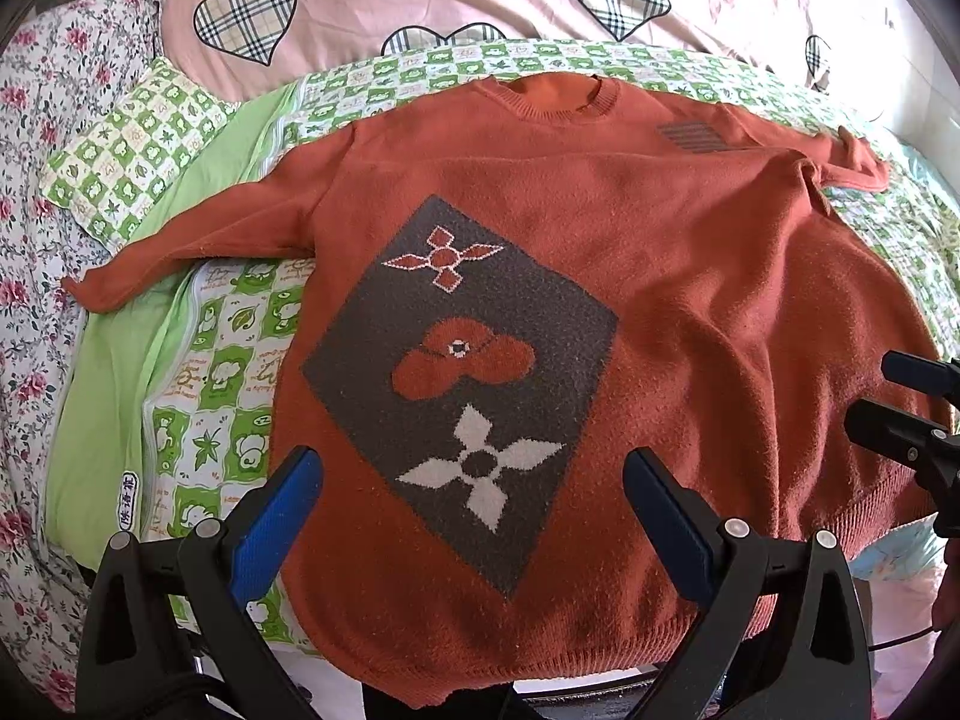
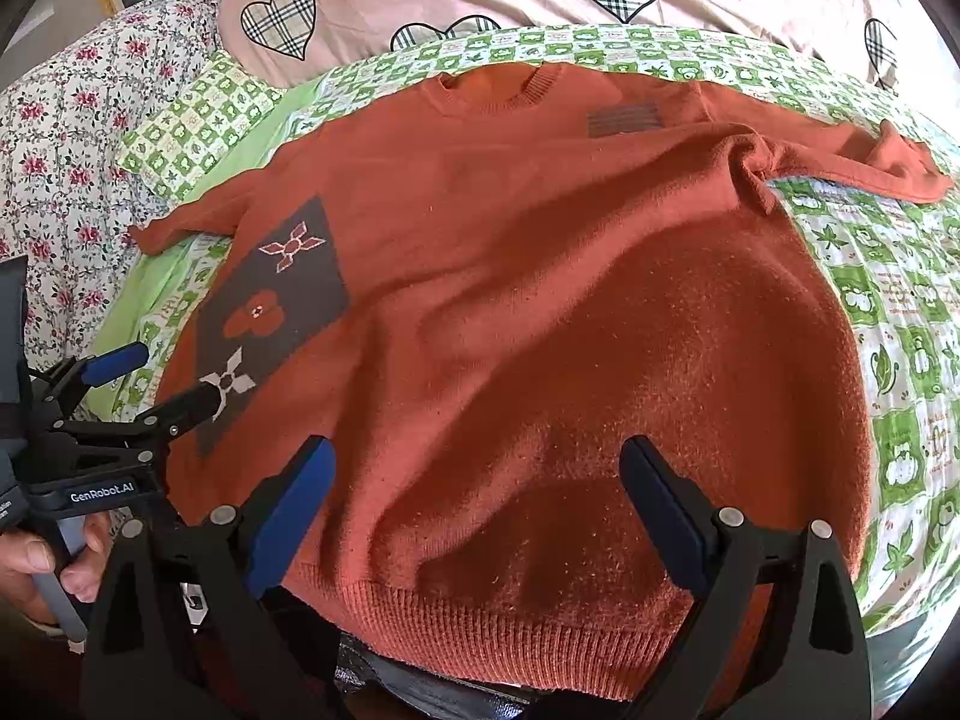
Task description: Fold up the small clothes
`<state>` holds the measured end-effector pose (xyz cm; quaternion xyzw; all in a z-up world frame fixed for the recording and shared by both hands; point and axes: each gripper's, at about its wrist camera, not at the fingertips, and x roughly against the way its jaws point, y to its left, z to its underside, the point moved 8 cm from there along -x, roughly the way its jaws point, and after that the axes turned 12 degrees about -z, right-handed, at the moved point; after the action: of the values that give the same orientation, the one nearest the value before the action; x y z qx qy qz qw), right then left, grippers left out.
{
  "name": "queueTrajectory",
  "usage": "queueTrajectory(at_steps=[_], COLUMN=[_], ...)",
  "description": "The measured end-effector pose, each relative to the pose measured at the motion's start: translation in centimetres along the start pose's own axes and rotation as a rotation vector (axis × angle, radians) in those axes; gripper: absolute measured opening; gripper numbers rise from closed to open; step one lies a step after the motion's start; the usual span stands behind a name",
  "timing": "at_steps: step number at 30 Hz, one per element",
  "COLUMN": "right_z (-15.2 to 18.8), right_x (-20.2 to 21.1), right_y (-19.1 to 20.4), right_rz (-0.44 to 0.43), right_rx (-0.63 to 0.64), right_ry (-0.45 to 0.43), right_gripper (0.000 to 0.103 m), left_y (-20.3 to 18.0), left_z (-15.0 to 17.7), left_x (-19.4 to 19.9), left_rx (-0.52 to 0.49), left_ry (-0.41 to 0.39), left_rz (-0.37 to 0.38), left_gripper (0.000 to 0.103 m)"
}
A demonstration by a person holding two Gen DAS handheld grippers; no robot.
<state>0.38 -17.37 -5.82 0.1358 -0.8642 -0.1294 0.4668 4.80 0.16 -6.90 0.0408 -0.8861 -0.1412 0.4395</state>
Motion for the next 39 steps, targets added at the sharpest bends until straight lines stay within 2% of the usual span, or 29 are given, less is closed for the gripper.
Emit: queueTrajectory(at_steps=[9,14,20,23,25,35,39], right_z=[0.0,0.0,-0.2,0.0,0.0,-1.1,-2.0], right_x=[-0.1,-0.1,-0.2,-0.4,-0.4,0.6,1.7], right_y=[0.1,0.1,0.2,0.0,-0.3,-2.6,-4.9], right_rz=[-0.004,-0.006,-0.021,-0.011,-0.002,-0.025,-0.029], right_rx=[0.004,-0.002,0.002,-0.008,-0.012,-0.079,-0.146], right_ry=[-0.012,-0.004,-0.037,-0.007,0.009,-0.022,-0.050], right_gripper=[0.096,0.096,0.096,0.096,0.096,0.096,0.096], left_y=[-0.3,-0.1,-0.2,-0.2,-0.1,-0.5,-0.9], left_z=[-0.1,0.0,-0.4,-0.8,-0.9,-2.0,-3.2], left_x=[-0.2,-0.2,-0.4,-0.5,-0.8,-2.7,-3.4], left_rx=[0.014,-0.011,0.012,0.028,0.034,0.020,0.014], left_ry=[-0.002,0.001,-0.014,-0.036,-0.033,0.023,0.003], left_rz=[0.020,-0.011,0.010,0.014,0.018,0.018,0.010], left_gripper=[0.100,0.100,0.100,0.101,0.100,0.100,0.100])
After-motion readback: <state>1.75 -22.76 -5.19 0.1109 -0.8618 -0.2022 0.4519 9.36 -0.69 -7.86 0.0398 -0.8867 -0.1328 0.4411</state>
